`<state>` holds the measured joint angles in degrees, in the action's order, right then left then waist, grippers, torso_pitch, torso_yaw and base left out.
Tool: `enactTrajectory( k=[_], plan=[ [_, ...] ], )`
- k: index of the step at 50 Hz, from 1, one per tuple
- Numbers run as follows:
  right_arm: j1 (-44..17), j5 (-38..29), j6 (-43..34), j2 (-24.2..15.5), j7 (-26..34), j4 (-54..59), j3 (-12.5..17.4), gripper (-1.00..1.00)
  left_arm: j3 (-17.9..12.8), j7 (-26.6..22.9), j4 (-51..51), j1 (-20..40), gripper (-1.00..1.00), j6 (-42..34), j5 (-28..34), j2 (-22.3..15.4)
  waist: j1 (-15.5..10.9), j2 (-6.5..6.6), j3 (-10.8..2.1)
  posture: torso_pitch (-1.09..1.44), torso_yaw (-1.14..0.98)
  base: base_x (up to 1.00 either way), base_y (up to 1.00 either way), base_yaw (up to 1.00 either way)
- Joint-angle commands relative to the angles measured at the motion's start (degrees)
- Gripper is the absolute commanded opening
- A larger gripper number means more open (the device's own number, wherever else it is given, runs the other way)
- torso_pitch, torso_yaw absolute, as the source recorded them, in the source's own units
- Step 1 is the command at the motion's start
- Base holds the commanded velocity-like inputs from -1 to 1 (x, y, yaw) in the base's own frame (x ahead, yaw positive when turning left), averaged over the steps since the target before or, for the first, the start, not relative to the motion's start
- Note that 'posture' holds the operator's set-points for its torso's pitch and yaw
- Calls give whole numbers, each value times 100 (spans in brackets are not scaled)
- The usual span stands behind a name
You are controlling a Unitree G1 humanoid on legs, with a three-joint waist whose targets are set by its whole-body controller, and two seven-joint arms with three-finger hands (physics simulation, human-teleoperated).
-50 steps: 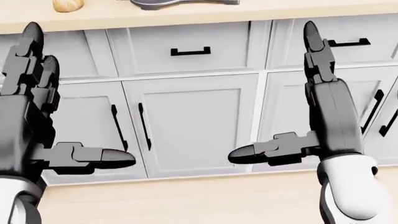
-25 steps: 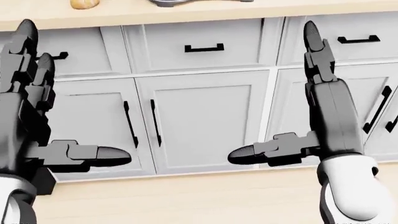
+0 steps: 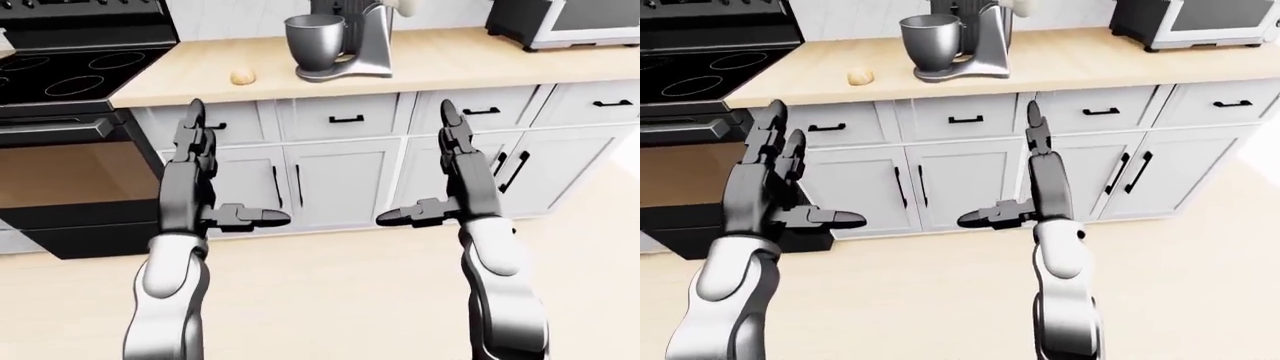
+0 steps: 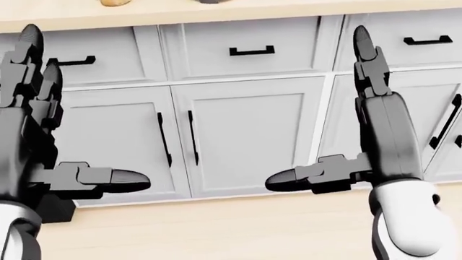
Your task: Place the bread in the stand mixer bowl.
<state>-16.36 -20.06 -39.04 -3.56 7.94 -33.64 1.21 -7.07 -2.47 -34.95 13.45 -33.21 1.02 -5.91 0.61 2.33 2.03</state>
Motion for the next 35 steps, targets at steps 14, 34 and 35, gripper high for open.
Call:
enactTrajectory(
  k=[14, 34, 35],
  plan=[
    [-124, 30, 176, 1, -5, -151, -25, 100, -64, 34, -151, 138, 100, 115, 21, -58, -35, -444, -115, 0, 0, 0, 17, 0],
    [-132, 32, 165, 4, -32, -187, -34, 100, -73, 3, -125, 61, 100, 193, 26, -47, -75, -238, -184, 0, 0, 1, 2, 0],
    [-130, 31, 166, 3, -31, -188, -33, 100, -58, 4, -122, 43, 100, 210, 38, -43, -77, -239, -193, 0, 0, 2, 0, 0]
  ],
)
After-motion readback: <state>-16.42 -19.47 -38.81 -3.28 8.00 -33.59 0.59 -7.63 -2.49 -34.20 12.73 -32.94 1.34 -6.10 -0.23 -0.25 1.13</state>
